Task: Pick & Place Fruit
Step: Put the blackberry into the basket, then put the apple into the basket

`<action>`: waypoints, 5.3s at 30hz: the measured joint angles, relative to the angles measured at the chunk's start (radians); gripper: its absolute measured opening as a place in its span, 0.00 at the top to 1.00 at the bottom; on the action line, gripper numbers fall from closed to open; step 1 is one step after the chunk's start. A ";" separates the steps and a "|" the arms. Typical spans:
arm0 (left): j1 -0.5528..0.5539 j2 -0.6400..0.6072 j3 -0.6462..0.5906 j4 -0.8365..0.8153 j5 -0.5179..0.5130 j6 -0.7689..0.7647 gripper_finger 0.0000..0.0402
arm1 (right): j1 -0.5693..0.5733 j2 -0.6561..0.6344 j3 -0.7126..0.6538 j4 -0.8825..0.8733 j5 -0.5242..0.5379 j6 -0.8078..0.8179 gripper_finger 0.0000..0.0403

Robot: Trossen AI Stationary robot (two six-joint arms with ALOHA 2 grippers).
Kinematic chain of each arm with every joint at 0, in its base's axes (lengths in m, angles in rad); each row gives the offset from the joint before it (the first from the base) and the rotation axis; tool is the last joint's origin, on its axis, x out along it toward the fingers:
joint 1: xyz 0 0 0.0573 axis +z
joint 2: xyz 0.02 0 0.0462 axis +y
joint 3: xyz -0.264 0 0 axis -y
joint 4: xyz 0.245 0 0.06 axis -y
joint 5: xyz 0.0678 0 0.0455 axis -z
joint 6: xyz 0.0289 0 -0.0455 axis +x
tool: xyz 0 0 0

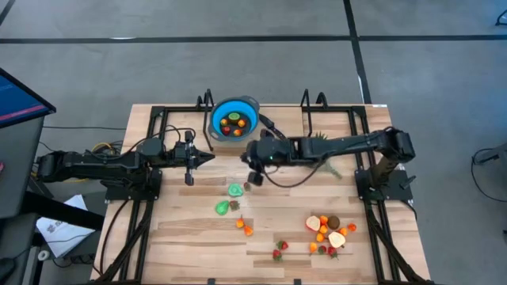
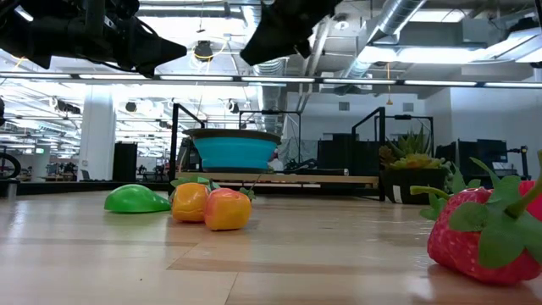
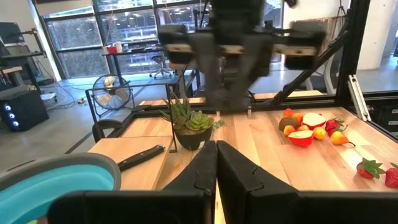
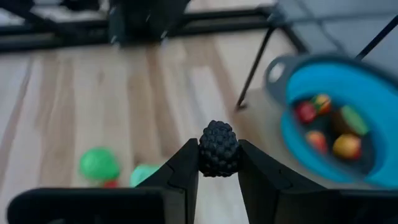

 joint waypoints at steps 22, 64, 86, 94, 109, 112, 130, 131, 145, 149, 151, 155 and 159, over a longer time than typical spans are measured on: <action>0.000 0.000 0.000 0.000 0.000 0.000 0.99 | -0.278 0.059 0.000 0.190 0.001 -0.069 0.80; 0.000 0.000 0.000 -0.003 0.000 0.000 0.99 | -0.232 0.145 0.000 0.107 -0.007 -0.159 0.85; 0.000 0.000 0.000 -0.002 0.005 0.000 0.99 | -0.114 -0.002 -0.159 0.120 -0.215 -0.069 1.00; 0.000 0.000 0.000 -0.003 0.006 0.000 0.99 | -0.069 -0.160 -0.430 0.422 -0.216 -0.048 1.00; 0.000 0.000 0.000 -0.003 0.004 0.000 0.99 | -0.075 -0.403 -0.839 0.925 -0.215 -0.178 1.00; 0.000 0.000 0.000 -0.003 0.004 0.000 0.99 | -0.083 -0.437 -0.872 0.921 -0.215 -0.181 1.00; 0.000 0.000 0.000 -0.003 0.004 -0.049 0.99 | -0.149 -0.812 -0.984 0.568 -0.215 -0.184 1.00; 0.000 0.000 0.000 -0.003 0.004 -0.048 0.99 | -0.146 -0.832 -0.990 0.554 -0.215 -0.178 1.00; 0.000 0.000 0.000 -0.003 0.004 -0.053 0.99 | -0.032 -0.908 -1.065 0.579 -0.215 -0.086 1.00; 0.000 0.000 0.000 -0.003 0.004 -0.053 0.99 | 0.002 -0.908 -1.065 0.587 -0.215 -0.052 1.00; 0.000 0.000 0.000 -0.003 0.004 -0.053 0.99 | 0.012 -0.908 -1.065 0.609 -0.215 -0.046 1.00; 0.000 0.000 0.000 -0.002 0.004 -0.053 0.99 | 0.025 -0.908 -1.065 0.676 -0.215 -0.045 1.00; 0.000 0.000 0.000 -0.001 0.004 -0.053 0.99 | 0.025 -0.908 -1.065 0.720 -0.215 -0.018 1.00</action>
